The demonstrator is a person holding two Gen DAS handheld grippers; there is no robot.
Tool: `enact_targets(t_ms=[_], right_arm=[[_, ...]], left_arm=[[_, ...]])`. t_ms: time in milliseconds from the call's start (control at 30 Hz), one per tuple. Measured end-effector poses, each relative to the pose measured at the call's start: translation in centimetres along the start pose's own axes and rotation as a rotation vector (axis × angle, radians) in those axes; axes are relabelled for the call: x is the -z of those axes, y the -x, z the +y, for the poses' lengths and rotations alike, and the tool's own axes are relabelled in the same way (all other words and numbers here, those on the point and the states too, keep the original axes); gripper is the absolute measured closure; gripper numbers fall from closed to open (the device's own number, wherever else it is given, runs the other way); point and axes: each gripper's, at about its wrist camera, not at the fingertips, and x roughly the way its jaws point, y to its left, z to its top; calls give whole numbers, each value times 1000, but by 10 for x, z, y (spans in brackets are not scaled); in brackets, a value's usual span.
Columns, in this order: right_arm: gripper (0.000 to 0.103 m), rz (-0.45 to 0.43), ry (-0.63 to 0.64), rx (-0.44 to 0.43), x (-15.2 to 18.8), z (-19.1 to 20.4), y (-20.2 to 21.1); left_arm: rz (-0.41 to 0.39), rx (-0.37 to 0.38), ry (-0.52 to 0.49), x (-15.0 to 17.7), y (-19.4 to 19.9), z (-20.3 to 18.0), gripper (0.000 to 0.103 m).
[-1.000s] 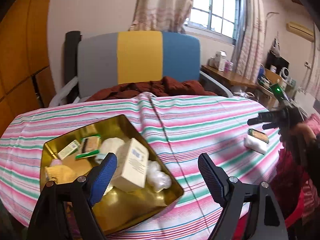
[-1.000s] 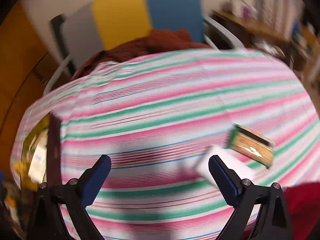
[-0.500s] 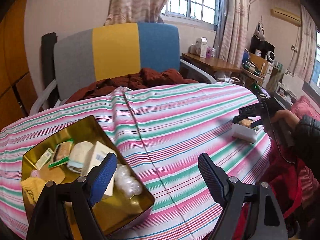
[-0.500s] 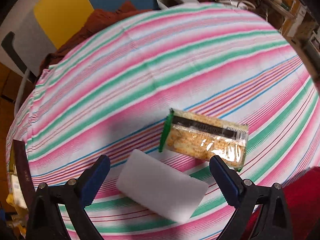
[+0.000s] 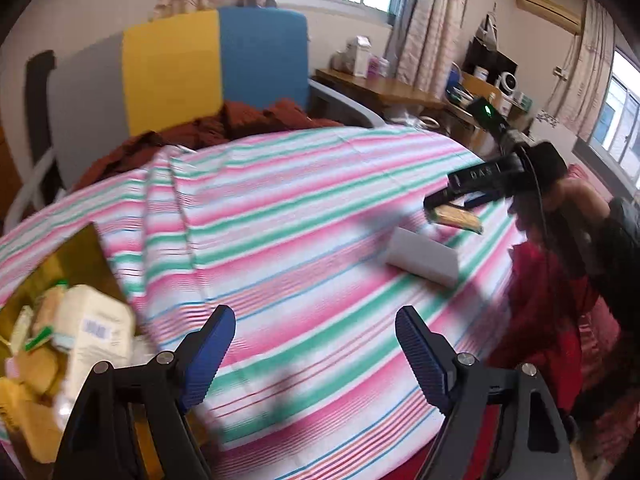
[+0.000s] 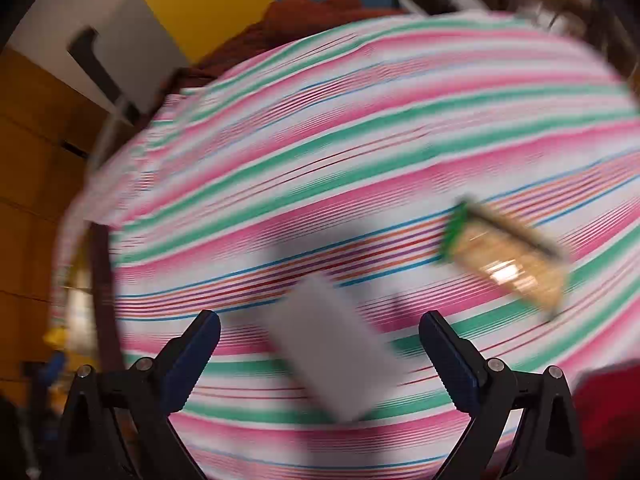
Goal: Organize objects
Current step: 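Grasp the white foam block with the left gripper while the right gripper grasps the cracker packet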
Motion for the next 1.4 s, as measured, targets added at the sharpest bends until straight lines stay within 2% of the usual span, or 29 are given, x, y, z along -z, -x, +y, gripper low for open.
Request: enact_targets(t_ms=[100,167,267,433,500,600,667,733,800,933,1067,1133,1233,1267,1400], right_arm=[[3,-23,51,173,-16,-23,9],[2,-3,124,281,-25,-37,8],[2,41,232,346,-30,-49,-1],[2,112,356,340,-36,-62,-22],[2,130,371,317,-40,-69,-26],[3,144,387,326,-44,-75,-37],[16,179,391,322,-43,-80,-45],[37,165,390,244,-41,-84,-41],[39,136,372,194,-40,-90,-36],[38,78,296,119,-40,-109,-29],[38,43,226,73,-47,-127,-22],[38,37,217,69,-50,-132,-20],[39,29,198,66,-53,-140,-16],[39,28,191,61,-40,-135,-10],[38,31,187,56,-39,-142,-9]], left_arm=[[52,51,-5,-4,-22,-12,19],[94,110,8,-8,-39,-19,19],[134,149,4,-14,-60,-33,22],[192,221,10,-29,-96,-55,24],[216,244,30,-35,-109,-61,24],[270,278,73,-43,-131,-71,24],[301,292,98,-47,-144,-77,24],[329,293,116,-49,-156,-85,24],[351,291,148,-52,-168,-90,24],[366,250,236,-65,-183,-92,24],[360,188,268,-82,-195,-94,23],[371,135,241,-88,-205,-98,23],[382,75,133,-92,-216,-114,23],[382,50,94,-89,-219,-119,23],[331,21,-5,-77,-218,-125,24]])
